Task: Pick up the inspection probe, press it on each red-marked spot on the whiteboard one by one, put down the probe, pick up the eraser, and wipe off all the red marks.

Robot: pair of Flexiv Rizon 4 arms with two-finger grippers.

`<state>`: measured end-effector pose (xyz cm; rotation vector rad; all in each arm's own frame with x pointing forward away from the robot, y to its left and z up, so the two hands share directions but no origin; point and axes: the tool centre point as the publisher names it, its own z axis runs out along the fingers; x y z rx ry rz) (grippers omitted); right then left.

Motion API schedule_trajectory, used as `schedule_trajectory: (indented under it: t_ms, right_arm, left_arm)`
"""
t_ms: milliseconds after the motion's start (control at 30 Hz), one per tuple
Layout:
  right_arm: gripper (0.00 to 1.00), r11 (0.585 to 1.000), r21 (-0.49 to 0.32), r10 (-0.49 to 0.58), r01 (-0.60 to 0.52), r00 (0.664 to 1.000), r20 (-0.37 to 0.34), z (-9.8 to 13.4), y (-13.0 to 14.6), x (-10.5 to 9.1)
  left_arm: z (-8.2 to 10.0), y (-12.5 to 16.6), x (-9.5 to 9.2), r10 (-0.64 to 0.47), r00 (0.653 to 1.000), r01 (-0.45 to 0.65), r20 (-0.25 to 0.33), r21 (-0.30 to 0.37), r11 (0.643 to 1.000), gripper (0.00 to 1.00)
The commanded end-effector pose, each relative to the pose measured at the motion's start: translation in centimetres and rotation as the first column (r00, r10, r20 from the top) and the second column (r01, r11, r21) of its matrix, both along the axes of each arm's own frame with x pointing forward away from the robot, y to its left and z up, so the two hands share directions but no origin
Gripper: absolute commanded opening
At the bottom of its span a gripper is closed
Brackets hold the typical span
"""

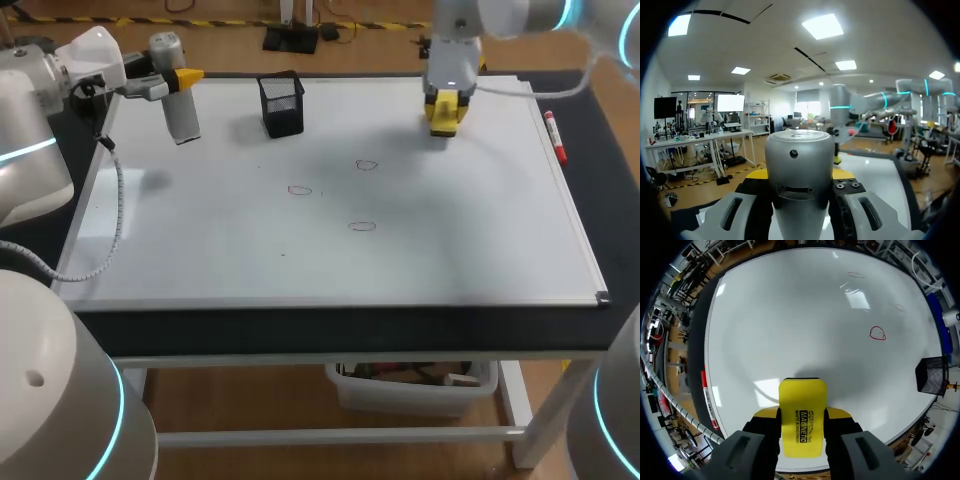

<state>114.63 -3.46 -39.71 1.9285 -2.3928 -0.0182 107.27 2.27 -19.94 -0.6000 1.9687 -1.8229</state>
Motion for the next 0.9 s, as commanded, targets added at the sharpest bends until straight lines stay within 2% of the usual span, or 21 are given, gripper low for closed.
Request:
schedule_trajectory:
  t_ms: [33, 267, 500, 900]
  right_arm:
    - [0.0, 1.0, 0.0, -0.019, 0.019, 0.998, 0.056, 1.2, -2.5, -1.9]
    - [0.0, 0.997, -0.005, -0.073, 0.073, 0.995, 0.065, 1.2, -5.0, -2.9]
    - [0.0, 0.992, 0.002, -0.124, 0.124, 0.99, 0.069, 1.3, -6.5, -3.5]
    - [0.0, 0.992, 0.002, -0.124, 0.124, 0.99, 0.069, 1.3, -6.5, -3.5]
  left_arm:
    - [0.0, 0.0, 0.0, 0.001, 1.0, -0.001, 0.004, -0.002, 1.0, 0.0]
    - [0.0, 0.0, 0.0, 0.001, 1.0, -0.001, 0.004, -0.002, 1.0, 0.0]
    - [0.0, 0.0, 0.0, 0.001, 1.0, -0.001, 0.004, -0.002, 1.0, 0.0]
    - [0.0, 0.0, 0.0, 0.001, 1.0, -0.001, 0.004, -0.002, 1.0, 0.0]
